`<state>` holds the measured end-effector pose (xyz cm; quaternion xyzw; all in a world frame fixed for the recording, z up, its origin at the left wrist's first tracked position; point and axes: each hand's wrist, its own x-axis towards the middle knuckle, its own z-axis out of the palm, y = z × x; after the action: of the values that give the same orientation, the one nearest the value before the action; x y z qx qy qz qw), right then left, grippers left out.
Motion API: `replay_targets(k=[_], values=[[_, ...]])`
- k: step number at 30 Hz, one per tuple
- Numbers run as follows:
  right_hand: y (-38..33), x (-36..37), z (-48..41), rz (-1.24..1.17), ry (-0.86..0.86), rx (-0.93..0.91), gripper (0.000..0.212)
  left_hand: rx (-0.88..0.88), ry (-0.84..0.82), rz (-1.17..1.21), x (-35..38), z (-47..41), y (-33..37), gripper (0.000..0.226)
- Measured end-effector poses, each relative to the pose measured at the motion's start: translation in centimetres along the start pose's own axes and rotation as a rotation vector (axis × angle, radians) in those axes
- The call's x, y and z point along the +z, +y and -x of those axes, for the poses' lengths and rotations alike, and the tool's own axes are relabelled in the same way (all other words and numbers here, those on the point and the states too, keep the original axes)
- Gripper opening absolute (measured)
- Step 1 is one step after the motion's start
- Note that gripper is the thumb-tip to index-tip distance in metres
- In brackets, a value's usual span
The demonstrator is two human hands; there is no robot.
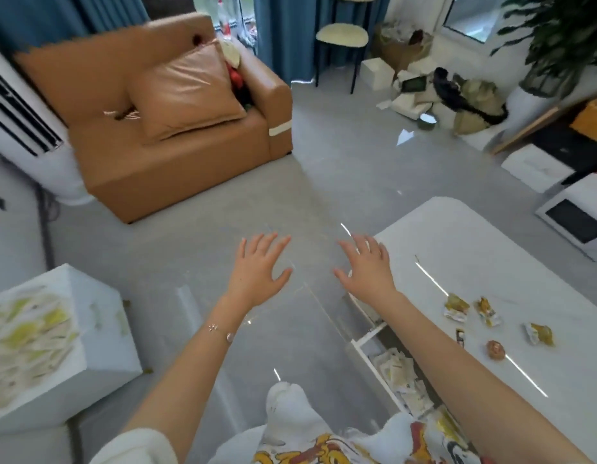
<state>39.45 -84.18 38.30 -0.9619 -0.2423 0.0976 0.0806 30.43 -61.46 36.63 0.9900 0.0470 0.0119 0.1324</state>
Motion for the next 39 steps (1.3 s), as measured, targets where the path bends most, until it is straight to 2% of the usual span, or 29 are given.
replay_targets(k=[9,14,20,24,30,39], values=[[-13.7,1.6,-11.9,0.025,-0.043,-0.219,0.067,-0.275,0.074,0.052,-3.0,0.3,-14.6,0.072],[-19.8,2.9,-18.1,0.04,-0.13,-0.388,0.067,-0.46,0.072,0.056,-3.7,0.0,-20.2,0.076],[-26.8,3.4,-26.8,0.086,-0.196,-0.617,0.067,-0.72,0.063,0.051,-5.2,-2.0,-26.2,0.065],[-31.1,3.2,-31.1,0.119,-0.248,-0.771,0.068,-0.88,0.096,0.068,-6.3,-2.6,-29.2,0.068],[-39.0,3.4,-35.4,0.121,-0.301,-1.0,0.071,-1.122,0.221,0.127,-7.2,0.2,-31.7,0.08],[-54.1,7.6,-35.7,0.15,-0.445,-1.268,0.069,-1.455,0.283,0.224,-7.0,7.2,-37.8,0.067]])
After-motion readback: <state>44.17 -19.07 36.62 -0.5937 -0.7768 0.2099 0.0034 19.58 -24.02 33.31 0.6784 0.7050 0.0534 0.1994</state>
